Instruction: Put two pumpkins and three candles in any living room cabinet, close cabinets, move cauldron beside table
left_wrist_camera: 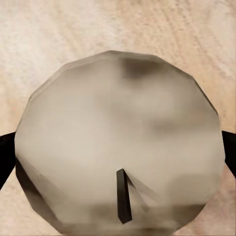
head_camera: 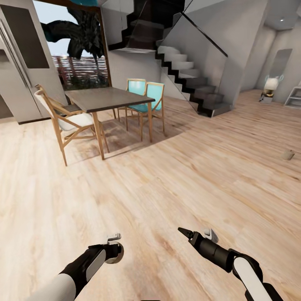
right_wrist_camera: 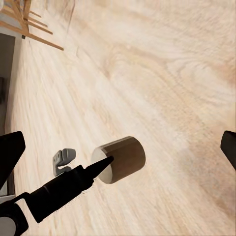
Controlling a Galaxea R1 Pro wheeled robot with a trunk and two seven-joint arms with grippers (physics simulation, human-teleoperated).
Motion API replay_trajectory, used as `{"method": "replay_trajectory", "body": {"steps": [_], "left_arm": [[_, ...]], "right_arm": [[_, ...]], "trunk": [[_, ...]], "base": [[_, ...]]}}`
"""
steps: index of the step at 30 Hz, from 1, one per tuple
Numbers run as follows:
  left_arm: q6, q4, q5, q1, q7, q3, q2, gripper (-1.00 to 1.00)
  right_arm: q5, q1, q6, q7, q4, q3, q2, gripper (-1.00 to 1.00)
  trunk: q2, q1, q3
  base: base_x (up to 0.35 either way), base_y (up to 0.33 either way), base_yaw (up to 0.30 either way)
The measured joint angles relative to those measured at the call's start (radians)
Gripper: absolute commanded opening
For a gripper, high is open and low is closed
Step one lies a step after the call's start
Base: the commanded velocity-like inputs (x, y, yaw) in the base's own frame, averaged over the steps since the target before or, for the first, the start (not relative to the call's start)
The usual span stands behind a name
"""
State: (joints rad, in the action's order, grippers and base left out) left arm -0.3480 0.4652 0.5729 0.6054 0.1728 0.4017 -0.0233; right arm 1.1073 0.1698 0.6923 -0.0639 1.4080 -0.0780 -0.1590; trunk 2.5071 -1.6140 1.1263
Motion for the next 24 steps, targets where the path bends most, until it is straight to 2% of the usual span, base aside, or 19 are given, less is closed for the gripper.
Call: {"method": "replay_trajectory", "body": {"steps": [24], "left_arm": [[0.0,0.0,0.0,0.0,0.0,0.0,0.001,-1.0]], "right_arm": [[0.0,0.0,0.0,0.0,-0.004,0.0,0.0,1.0]], "trunk": [[0.0,0.0,0.0]], "base": [[0.329,0.002,-0.003]]}}
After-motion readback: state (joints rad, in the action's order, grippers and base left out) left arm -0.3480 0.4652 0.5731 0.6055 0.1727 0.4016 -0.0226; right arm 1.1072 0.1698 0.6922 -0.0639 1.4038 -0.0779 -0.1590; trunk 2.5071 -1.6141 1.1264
